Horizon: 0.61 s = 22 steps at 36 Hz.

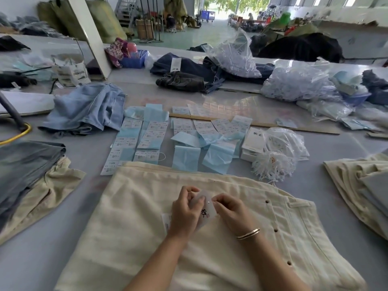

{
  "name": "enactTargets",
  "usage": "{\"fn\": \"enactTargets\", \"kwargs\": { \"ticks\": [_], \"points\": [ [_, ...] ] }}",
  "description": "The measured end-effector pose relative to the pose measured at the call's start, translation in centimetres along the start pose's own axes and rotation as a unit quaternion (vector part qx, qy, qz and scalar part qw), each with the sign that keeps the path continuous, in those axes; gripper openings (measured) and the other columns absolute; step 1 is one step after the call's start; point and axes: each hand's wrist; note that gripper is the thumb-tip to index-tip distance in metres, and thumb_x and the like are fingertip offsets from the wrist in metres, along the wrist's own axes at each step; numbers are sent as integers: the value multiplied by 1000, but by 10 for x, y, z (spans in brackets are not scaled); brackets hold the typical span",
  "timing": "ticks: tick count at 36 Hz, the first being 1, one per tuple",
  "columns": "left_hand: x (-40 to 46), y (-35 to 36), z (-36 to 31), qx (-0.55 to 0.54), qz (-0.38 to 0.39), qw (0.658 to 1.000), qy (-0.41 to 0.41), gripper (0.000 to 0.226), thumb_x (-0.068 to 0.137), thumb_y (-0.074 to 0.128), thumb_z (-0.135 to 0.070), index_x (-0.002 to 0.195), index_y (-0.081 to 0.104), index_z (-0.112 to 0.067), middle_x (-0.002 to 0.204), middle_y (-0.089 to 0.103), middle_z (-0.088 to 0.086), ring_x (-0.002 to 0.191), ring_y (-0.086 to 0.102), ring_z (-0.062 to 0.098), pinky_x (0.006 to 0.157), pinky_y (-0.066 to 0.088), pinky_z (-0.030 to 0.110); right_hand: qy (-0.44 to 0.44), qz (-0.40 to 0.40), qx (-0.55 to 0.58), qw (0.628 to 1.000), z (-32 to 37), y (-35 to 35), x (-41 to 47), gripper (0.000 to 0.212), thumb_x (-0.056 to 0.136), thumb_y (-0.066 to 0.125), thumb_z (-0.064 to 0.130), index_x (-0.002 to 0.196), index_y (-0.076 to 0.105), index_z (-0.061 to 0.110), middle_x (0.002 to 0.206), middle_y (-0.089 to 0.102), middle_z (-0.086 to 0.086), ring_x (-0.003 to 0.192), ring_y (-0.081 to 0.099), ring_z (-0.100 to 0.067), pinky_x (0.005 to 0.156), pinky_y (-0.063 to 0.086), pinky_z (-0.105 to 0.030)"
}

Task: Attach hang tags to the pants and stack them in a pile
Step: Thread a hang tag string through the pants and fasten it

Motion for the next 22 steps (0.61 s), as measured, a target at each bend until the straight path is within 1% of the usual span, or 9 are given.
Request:
{"fn": "enactTargets", "kwargs": {
  "ticks": [4,8,10,12,14,15,17,19,22],
  "points": [
    [0,0,-4,28,-3,1000,8,21,78,58,-36,95,55,-23,77,66,11,73,65,25,69,53,43,3,10,48,999,5,0,-2,23,90,59,-3,78,64,16,66,59,8,61,50,1,61,40,-14],
    [-2,-1,-7,37,-5,999,2,20,77,59,-36,94,55,-26,79,64,9,74,65,24,70,53,46,5,21,42,999,10,1,-3,24,90,57,-6,77,63,14,66,59,5,58,49,5,57,39,-13],
    [-2,-2,-7,49,-10,998,25,16,77,60,-32,91,55,-25,86,63,1,82,63,20,77,52,44,7,18,37,999,11,2,-3,27,90,57,-6,75,62,16,65,57,8,56,48,7,56,38,-11],
    [-1,-3,-4,71,-30,994,73,10,77,62,-28,85,56,-28,94,57,-8,94,58,14,87,47,36,8,10,30,999,12,3,-2,31,89,57,-7,72,60,18,63,56,11,55,47,7,56,37,-10],
    [-2,-5,-3,77,-36,992,94,4,75,59,-37,78,59,-34,101,54,-13,102,52,5,93,40,28,9,3,27,1000,12,3,-3,32,89,57,-7,71,60,20,60,54,12,54,46,7,55,36,-10],
    [-3,-6,-3,81,-34,991,99,9,73,56,-42,75,61,-35,102,54,-14,102,51,2,93,38,26,10,0,27,1000,12,4,-3,33,88,58,-7,71,60,20,59,54,12,54,46,6,55,36,-11],
    [-4,-6,-3,95,-27,989,109,21,72,55,-44,74,68,-28,98,58,-13,99,53,3,90,40,28,8,-4,22,1000,13,4,-4,33,88,58,-6,70,60,21,58,54,12,54,47,6,56,36,-11],
    [-4,-5,-5,99,-25,988,119,25,72,57,-43,73,70,-22,92,62,-11,95,56,5,87,45,31,3,-5,14,1000,14,4,-4,33,88,59,-6,71,60,22,60,54,11,55,47,7,57,37,-11],
    [-3,-4,-6,112,-20,985,129,14,75,63,-36,72,67,-23,81,64,-12,86,59,5,82,48,35,5,-6,0,1000,15,4,-4,33,88,58,-5,72,60,24,61,54,10,55,46,6,57,37,-12]
  ]
}}
Point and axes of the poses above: each hand's wrist, its own x-axis towards the middle knuckle, its own y-axis out of the palm, z = x × y
